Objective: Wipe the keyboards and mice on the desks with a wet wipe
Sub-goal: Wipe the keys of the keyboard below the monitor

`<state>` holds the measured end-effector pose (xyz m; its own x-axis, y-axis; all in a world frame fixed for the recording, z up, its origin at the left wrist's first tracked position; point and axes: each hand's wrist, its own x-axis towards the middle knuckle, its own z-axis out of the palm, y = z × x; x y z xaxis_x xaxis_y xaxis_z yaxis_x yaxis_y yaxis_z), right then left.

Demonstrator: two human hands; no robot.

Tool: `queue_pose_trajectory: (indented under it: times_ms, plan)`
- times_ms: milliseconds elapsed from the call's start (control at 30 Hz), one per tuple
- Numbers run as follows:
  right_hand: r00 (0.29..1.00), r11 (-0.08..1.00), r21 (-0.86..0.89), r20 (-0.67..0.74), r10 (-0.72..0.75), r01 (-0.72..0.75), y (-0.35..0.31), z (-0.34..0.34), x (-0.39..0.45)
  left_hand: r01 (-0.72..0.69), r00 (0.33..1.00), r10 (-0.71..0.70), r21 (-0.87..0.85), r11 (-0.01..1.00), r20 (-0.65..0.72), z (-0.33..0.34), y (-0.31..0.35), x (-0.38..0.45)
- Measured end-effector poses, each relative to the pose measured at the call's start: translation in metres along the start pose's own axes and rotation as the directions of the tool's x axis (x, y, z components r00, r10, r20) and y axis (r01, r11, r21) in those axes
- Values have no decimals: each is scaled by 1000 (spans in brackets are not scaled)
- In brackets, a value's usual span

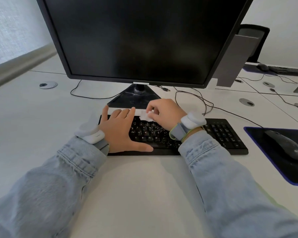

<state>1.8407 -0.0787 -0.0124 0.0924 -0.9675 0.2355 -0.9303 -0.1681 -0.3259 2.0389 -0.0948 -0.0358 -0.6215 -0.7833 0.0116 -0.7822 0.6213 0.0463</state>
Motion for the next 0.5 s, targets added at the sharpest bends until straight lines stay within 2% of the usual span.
queue_pose_trajectory:
  times_ms: [167, 267, 367, 433, 500]
  plan:
    - [995, 990, -127, 63, 71, -63, 18, -6, -1, 43, 998, -43, -4, 999, 48, 1, -9, 0]
    - [990, 973, -184, 18, 141, -136, 31, -12, -3, 49, 997, -50, 8, 999, 66, 2, -9, -2]
    - [997, 994, -96, -64, 44, -50, 17, -1, 1, 55, 996, -55, 2, 998, 68, 2, -8, -1]
    - [999, 999, -40, -32, -36, 35, 1, 11, 5, 57, 996, -58, 6, 998, 68, 2, -8, -1]
    - [999, 998, -46, 7, -47, 47, -2, 13, 6, 57, 995, -58, 11, 998, 76, 1, -9, -1]
